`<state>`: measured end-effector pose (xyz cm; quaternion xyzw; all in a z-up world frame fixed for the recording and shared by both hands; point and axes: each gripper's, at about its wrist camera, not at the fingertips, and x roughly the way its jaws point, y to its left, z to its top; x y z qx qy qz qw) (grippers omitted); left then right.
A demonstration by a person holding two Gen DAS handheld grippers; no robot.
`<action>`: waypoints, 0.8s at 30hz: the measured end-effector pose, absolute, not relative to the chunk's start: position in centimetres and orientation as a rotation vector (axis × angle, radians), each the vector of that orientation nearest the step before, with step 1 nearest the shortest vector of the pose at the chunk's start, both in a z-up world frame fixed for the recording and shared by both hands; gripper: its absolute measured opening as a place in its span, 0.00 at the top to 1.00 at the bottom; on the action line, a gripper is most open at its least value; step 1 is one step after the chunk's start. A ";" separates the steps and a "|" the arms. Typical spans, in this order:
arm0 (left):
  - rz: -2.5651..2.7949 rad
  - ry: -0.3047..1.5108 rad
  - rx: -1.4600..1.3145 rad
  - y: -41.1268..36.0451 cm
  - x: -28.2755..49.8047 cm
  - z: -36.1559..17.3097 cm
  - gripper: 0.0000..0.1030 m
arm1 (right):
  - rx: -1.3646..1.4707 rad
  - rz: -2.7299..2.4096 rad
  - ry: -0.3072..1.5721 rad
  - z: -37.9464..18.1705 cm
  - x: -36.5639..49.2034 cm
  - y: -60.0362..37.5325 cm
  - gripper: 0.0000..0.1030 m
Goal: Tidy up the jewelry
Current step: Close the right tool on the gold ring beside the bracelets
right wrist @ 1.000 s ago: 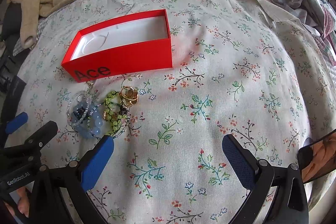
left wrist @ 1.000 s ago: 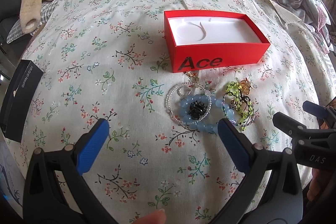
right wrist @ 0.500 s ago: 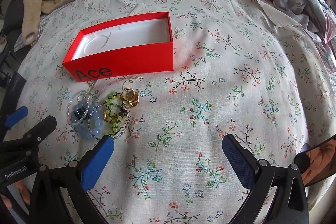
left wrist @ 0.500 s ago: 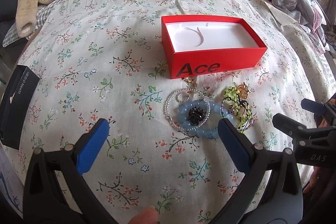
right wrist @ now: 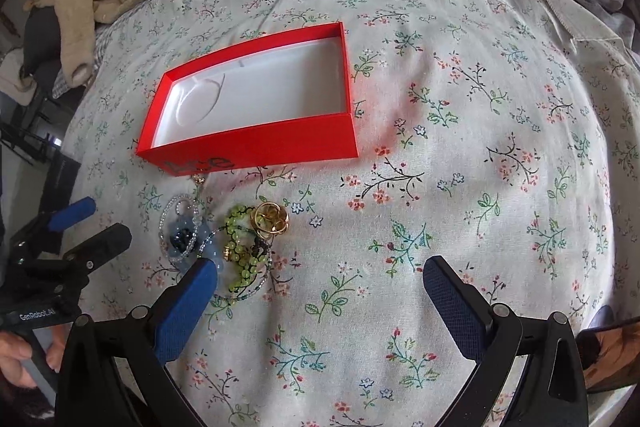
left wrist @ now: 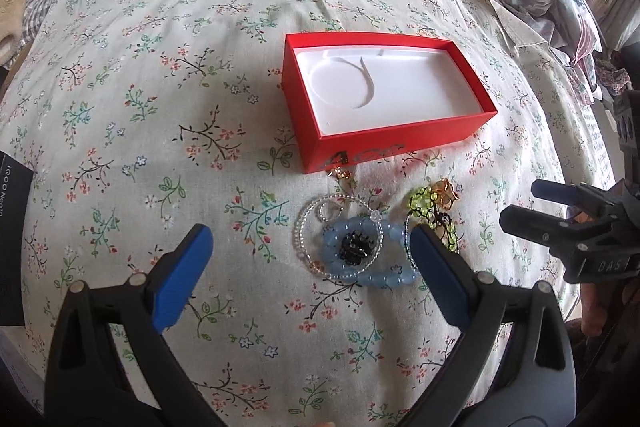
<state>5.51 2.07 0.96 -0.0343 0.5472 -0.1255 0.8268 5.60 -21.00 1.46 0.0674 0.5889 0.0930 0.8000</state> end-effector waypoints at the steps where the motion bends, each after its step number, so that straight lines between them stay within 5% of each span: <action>1: -0.277 1.166 -0.087 2.2 5.7 0.6 0.08 | 0.180 0.223 1.264 1.2 5.9 -21.2 0.00; 4: -0.313 1.204 -0.147 2.4 6.3 -0.5 0.12 | 0.278 0.267 1.284 0.1 6.8 -21.6 0.05; 21: -0.448 1.318 -0.193 0.3 8.9 -3.4 0.13 | 0.351 0.368 1.379 -3.5 10.2 -20.0 0.72; 24: -0.450 1.325 -0.171 -0.3 9.1 -3.6 0.13 | 0.364 0.365 1.372 -3.5 10.4 -20.0 0.73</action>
